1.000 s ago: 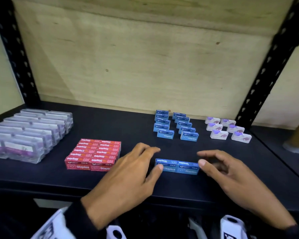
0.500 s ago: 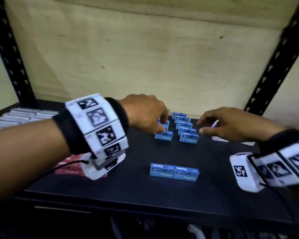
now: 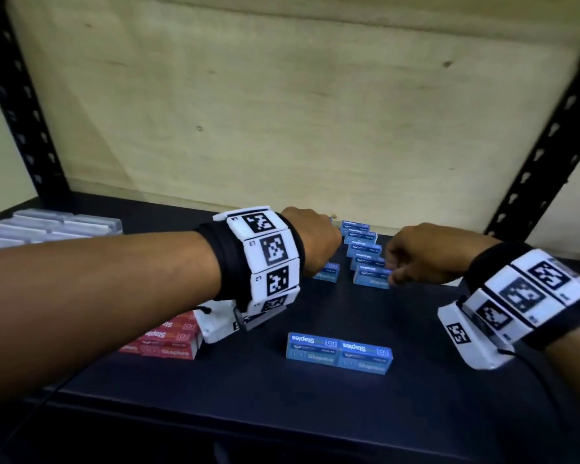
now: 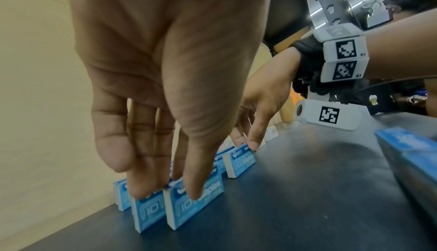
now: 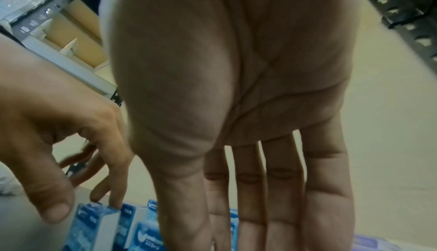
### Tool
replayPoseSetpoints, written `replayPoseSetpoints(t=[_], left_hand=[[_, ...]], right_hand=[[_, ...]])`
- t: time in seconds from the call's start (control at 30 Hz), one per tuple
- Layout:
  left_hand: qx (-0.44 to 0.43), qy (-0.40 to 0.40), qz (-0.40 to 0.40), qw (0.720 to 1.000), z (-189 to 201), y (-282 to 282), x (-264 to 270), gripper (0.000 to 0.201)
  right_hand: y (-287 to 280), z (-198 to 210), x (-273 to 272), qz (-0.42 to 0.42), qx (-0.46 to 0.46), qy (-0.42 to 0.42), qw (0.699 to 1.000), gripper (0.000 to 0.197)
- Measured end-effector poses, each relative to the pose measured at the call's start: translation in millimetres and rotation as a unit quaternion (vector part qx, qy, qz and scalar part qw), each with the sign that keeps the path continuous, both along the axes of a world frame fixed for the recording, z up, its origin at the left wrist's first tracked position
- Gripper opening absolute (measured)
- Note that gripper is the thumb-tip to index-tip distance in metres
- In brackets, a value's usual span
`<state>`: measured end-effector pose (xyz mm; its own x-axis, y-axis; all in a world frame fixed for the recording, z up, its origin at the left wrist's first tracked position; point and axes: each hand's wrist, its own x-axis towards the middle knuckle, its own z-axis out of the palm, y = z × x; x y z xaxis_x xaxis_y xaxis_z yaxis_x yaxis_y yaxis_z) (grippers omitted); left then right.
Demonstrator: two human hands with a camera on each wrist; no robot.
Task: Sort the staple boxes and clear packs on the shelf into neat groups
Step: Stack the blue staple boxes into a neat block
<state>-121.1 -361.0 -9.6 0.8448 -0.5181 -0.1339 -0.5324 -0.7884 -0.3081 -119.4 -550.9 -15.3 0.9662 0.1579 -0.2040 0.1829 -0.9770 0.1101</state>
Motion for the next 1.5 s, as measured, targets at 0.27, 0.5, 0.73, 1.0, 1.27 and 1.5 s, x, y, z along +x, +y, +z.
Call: replayPoseSetpoints(t=[0.27,0.5,0.73,1.0,1.27,1.5], left_hand=[[0.025,0.024,-0.004,0.999,9.6,11.4,-8.3,0.009],[0.014,0.074,-0.027,0.997,9.6,38.1,-36.4,0.018],[-0.013,0.107,-0.037,0.993,9.5,53.5,-58.0,0.015],[-0.024,0.153,-0.036,0.987,14.6,60.7,-72.9,0.03],[-0.009,0.171,-0.013,0.985,9.4,51.6,-83.1,0.052],[0.0,0.156,-0.031,0.987,7.6,44.3,-84.8,0.049]], right_hand=[[10.3,7.7,-27.5,0.04,0.017,0.002,0.999,0.019],[18.9,3.7,-66.7,0.074,0.031,0.001,0.997,0.019],[16.8,8.1,-99.6,0.073,0.041,0.024,0.996,0.016],[15.4,5.2,-116.3,0.036,0.091,0.058,0.994,0.028],[30.8,2.8,-123.1,0.044,0.067,0.063,0.995,0.048],[39.4,-8.1,-115.5,0.067,0.056,0.041,0.995,0.037]])
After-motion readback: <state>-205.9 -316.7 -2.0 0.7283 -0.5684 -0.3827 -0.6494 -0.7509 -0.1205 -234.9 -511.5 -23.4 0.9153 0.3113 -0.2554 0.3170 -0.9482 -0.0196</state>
